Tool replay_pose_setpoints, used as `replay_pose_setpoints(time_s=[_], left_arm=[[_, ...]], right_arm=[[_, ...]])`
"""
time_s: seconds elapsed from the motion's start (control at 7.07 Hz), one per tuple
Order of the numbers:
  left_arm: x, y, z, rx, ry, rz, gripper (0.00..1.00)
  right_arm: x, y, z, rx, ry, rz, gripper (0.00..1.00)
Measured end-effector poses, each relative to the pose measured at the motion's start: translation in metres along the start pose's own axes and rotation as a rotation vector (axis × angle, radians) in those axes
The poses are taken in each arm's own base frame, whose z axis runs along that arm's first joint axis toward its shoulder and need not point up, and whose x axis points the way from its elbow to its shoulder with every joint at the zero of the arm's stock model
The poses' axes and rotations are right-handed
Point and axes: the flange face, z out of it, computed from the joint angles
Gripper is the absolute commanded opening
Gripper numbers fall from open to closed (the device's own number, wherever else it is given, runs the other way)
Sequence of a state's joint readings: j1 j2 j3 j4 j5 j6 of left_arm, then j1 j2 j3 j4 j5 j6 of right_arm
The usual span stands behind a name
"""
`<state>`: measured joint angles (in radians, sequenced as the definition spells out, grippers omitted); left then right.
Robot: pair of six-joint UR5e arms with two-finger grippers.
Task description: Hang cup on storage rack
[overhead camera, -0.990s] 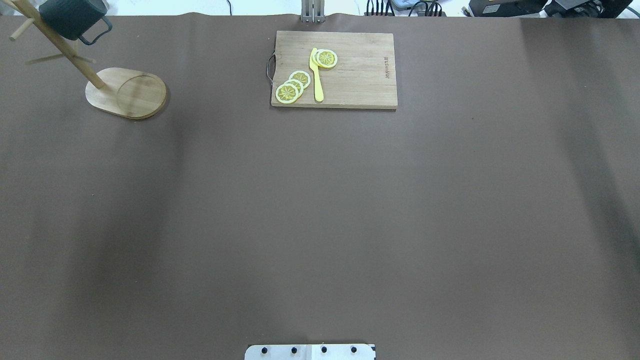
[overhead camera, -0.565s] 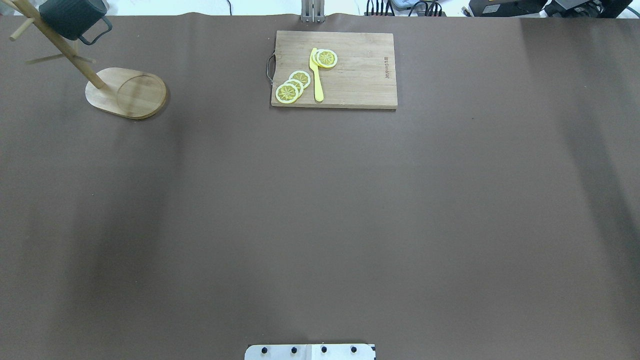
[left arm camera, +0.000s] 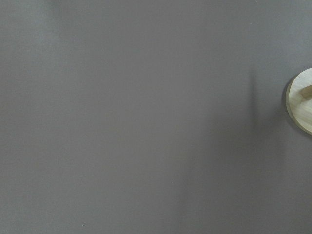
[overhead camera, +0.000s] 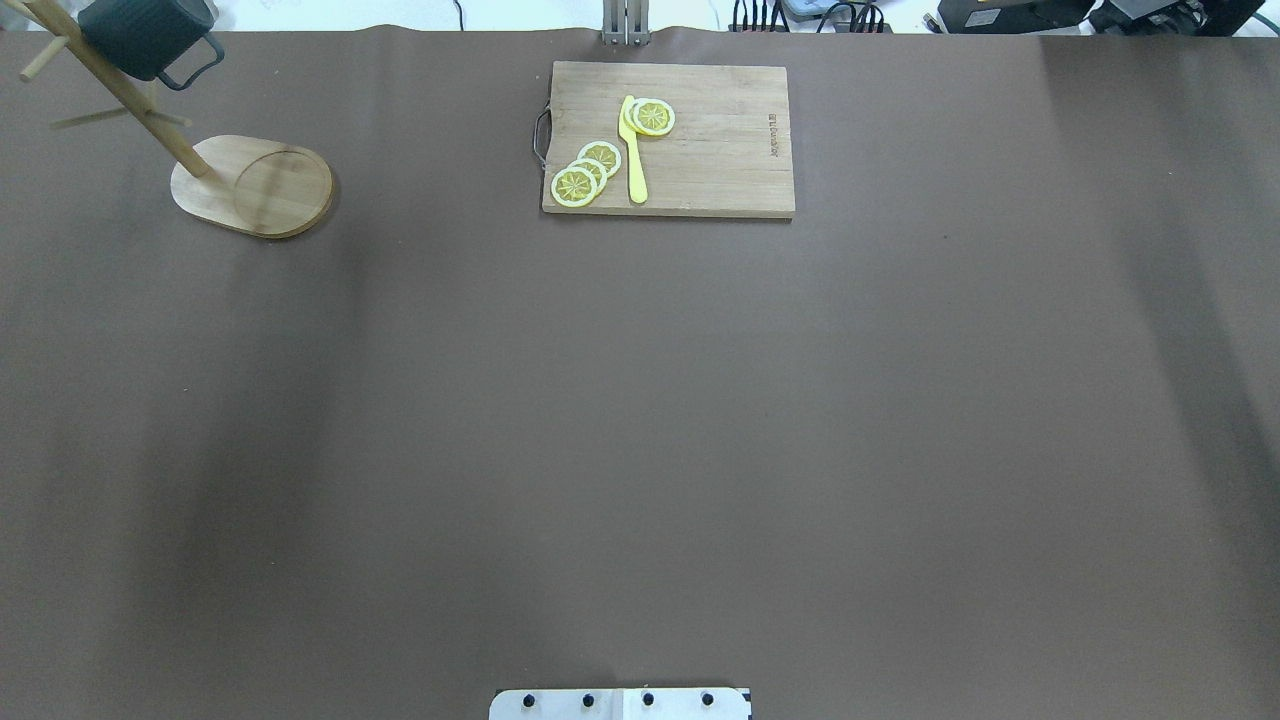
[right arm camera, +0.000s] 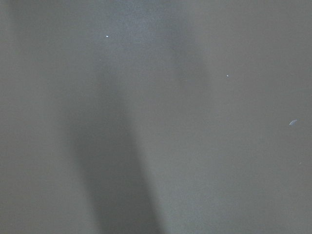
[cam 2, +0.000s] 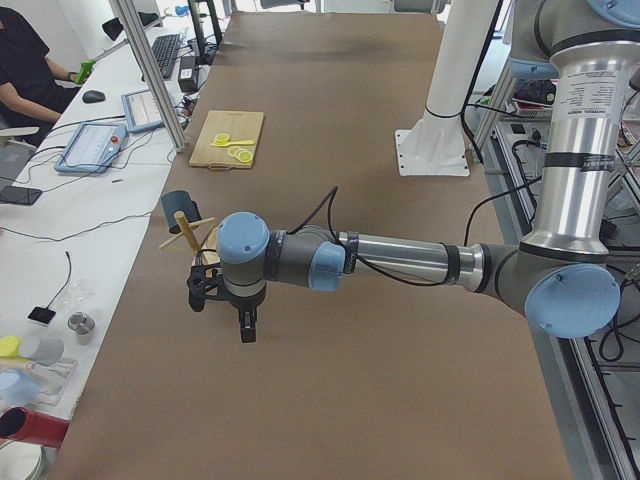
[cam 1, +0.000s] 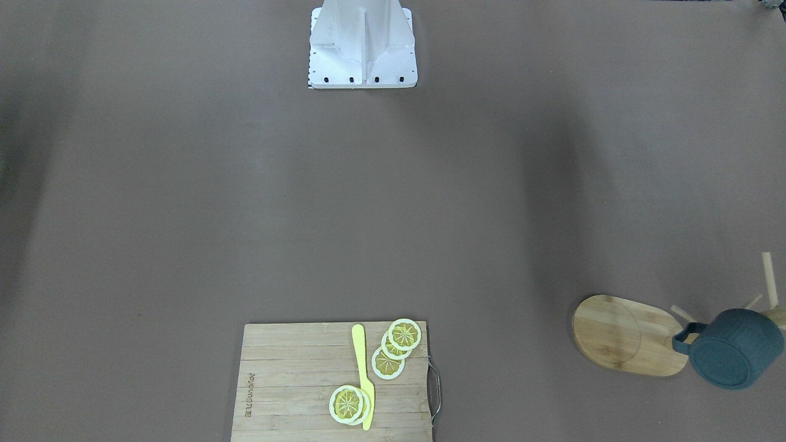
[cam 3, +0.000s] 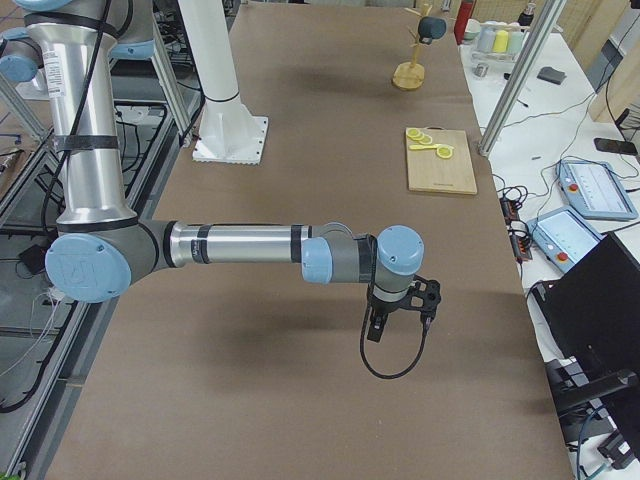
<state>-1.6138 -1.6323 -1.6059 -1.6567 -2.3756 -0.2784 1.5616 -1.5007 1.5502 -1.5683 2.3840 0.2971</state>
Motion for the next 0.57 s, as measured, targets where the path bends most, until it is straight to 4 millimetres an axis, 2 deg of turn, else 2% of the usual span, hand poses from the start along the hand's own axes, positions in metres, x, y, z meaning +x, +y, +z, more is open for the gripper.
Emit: replay_pose_setpoints(time_s=[0.57], left_arm=[[-0.0021,-0.0027,0.0026,-0.004,-0.002,-0.001,0.98]], right_arm=[[0.0001,-0.0006,-0.0004,0.003,0.007,-0.002,1.0]])
